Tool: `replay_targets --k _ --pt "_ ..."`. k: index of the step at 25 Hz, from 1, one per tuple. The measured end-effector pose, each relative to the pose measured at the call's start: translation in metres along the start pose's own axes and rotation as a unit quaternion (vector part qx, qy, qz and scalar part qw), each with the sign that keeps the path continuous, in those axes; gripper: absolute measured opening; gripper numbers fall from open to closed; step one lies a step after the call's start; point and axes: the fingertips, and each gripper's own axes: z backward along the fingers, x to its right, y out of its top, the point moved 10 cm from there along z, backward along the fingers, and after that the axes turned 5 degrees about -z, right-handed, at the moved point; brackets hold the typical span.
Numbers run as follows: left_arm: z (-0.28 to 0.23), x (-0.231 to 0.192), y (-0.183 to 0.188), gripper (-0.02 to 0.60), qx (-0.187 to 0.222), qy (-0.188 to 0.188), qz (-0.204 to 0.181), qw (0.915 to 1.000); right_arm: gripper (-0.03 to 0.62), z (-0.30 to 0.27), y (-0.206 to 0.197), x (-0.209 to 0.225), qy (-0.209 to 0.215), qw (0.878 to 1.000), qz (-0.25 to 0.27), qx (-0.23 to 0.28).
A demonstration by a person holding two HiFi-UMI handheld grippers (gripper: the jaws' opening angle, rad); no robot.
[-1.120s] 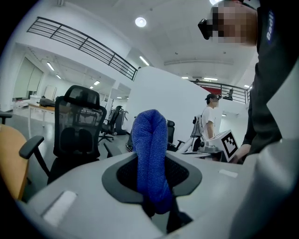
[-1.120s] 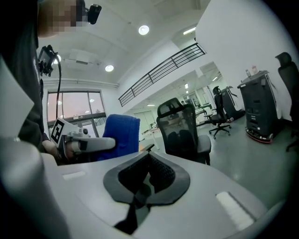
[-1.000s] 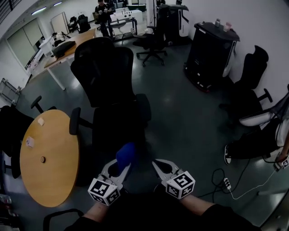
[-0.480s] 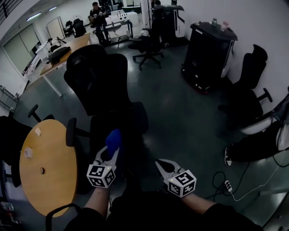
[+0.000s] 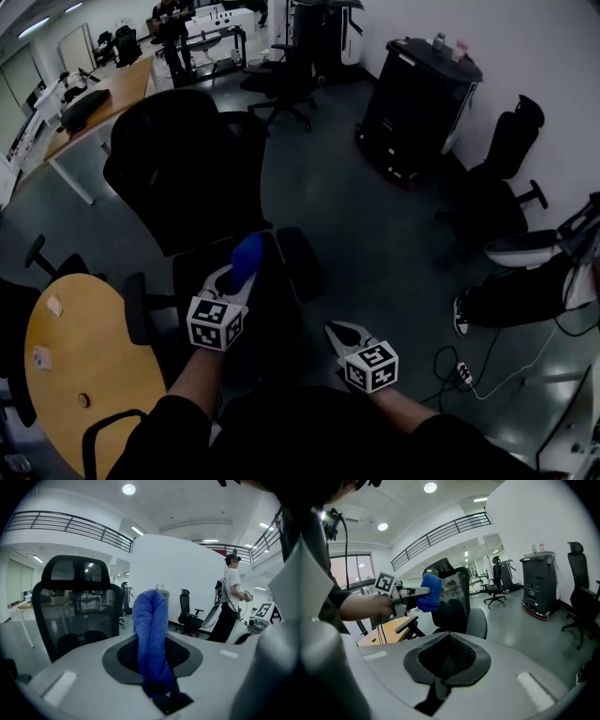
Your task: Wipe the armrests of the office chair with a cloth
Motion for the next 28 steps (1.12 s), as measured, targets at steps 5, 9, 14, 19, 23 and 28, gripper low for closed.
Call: replay_targets --k 5,9,14,19,23,28 --pt "-0.046 -0.042 0.016 0.123 -0.011 -0.055 -0.035 0.9978 0.004 -0.046 0.011 -0.003 -0.007 1.000 -0.006 -0.020" --pt "-0.075 -0.048 0.019 0.123 -0.031 -0.078 -0.053 0.9951 0.005 -0.066 0.003 0.012 -0.001 0.998 -0.007 -0.056" --pt "-0.115 -0.052 0.022 0.123 -0.077 -0.080 -0.079 0.9906 0.004 -0.091 -0.009 0.040 0.024 0.994 -0.007 -0.108" --pt "-0.164 -0.052 0.021 0.123 -0.167 -0.097 -0.125 0.9732 0.004 -0.108 -0.010 0.066 0.063 0.988 -0.014 -0.138" --pt "-0.207 -0.053 0.020 0.123 -0.243 -0.115 -0.165 0.9489 0.003 -0.121 -0.009 0.087 0.088 0.984 -0.018 -0.154" --pt "-0.249 -0.059 0.012 0.124 -0.311 -0.138 -0.208 0.9172 0.003 -0.135 -0.004 0.098 0.116 0.978 -0.013 -0.171"
